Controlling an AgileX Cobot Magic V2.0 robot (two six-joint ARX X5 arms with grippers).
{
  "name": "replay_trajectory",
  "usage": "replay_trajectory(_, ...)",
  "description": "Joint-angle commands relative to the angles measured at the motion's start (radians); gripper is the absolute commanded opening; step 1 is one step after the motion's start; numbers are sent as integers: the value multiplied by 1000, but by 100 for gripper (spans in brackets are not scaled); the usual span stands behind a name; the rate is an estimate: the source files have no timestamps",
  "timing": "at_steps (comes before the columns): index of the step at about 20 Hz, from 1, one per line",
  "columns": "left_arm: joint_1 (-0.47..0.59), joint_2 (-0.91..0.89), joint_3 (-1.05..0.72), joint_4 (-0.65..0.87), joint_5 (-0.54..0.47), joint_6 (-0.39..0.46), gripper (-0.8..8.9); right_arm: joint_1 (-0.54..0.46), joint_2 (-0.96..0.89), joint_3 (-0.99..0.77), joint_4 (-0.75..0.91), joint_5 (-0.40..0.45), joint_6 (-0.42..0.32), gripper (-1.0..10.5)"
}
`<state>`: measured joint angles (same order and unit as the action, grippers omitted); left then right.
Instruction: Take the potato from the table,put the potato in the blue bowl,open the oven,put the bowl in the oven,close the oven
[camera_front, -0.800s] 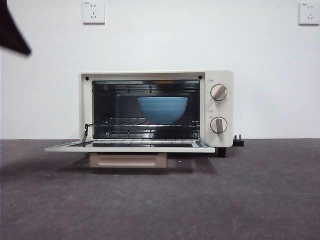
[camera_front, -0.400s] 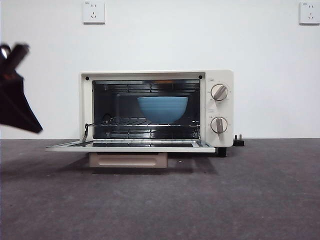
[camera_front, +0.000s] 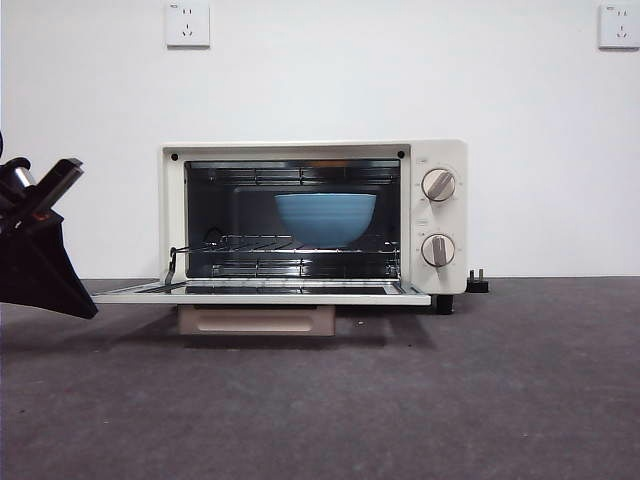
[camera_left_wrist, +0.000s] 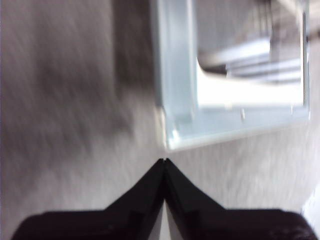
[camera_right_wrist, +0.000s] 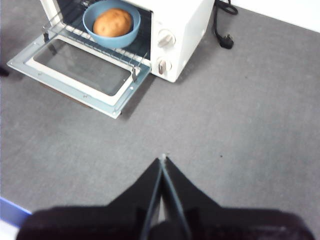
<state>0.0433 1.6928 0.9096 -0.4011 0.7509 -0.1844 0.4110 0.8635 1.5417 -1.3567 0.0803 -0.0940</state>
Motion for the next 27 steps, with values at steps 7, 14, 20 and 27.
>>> replay_trajectory(7, 5, 41, -6, 66, -79, -127, -8, -1, -4, -23, -21, -3, 14, -8)
replay_trajectory(14, 6, 47, -6, 142, -57, -203, -8, -1, -4, -23, -21, -2, 12, -8)
replay_trajectory(20, 3, 47, -5, 156, 72, -206, -8, -1, -4, -23, -21, -2, 12, -8)
replay_trajectory(27, 4, 47, 30, 180, 187, -232, -8, -1, -4, -23, -21, -2, 23, -8)
